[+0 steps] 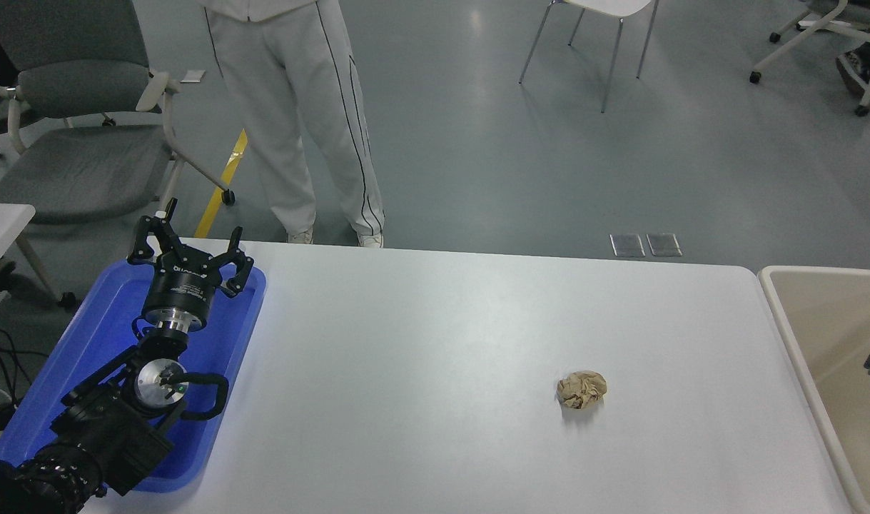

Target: Pick up foil plate and place in dustbin

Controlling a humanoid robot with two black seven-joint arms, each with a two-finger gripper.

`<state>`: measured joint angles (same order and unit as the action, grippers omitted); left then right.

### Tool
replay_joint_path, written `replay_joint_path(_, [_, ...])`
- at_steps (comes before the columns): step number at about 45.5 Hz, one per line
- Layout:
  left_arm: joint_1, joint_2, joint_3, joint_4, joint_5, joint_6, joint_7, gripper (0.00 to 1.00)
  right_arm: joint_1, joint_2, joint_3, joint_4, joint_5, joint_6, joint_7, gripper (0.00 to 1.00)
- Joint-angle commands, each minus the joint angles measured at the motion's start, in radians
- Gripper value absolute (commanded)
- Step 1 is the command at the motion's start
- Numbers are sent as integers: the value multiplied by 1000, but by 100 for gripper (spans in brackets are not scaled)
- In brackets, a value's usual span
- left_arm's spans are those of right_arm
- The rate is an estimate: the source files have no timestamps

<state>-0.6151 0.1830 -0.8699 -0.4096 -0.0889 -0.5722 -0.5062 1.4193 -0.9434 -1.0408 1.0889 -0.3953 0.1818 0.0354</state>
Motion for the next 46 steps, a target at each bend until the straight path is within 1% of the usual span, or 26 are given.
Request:
replay_joint_path(1, [0, 0, 0, 0, 0, 0, 0, 100, 263, 38, -163, 59, 1, 341, 0, 100])
replay_joint_path(6, [-2, 0, 0, 0, 0, 0, 0, 100, 325, 80, -199, 55, 1, 442, 0, 100])
replay_joint_path(14, [0, 1, 0, 0, 0, 0, 0, 100, 434, 84, -209, 109, 1, 530, -2, 100])
replay_joint_path(23, [0, 0, 0, 0, 0, 0, 0, 100, 579, 192, -298, 210, 1, 536, -2, 100])
replay_joint_path(27, [0, 1, 0, 0, 0, 0, 0, 100, 657, 213, -311, 261, 1, 539, -2, 100])
replay_joint_path(32, [0, 1, 0, 0, 0, 0, 0, 100, 737, 244, -311, 283, 1, 604, -2, 100])
replay_joint_path(38, [0, 0, 0, 0, 0, 2, 0, 100, 826, 367, -317, 279, 1, 604, -2, 100])
replay_joint_path(46, [0, 1, 0, 0, 0, 2, 0, 100, 897, 365, -251, 278, 1, 604, 0, 100])
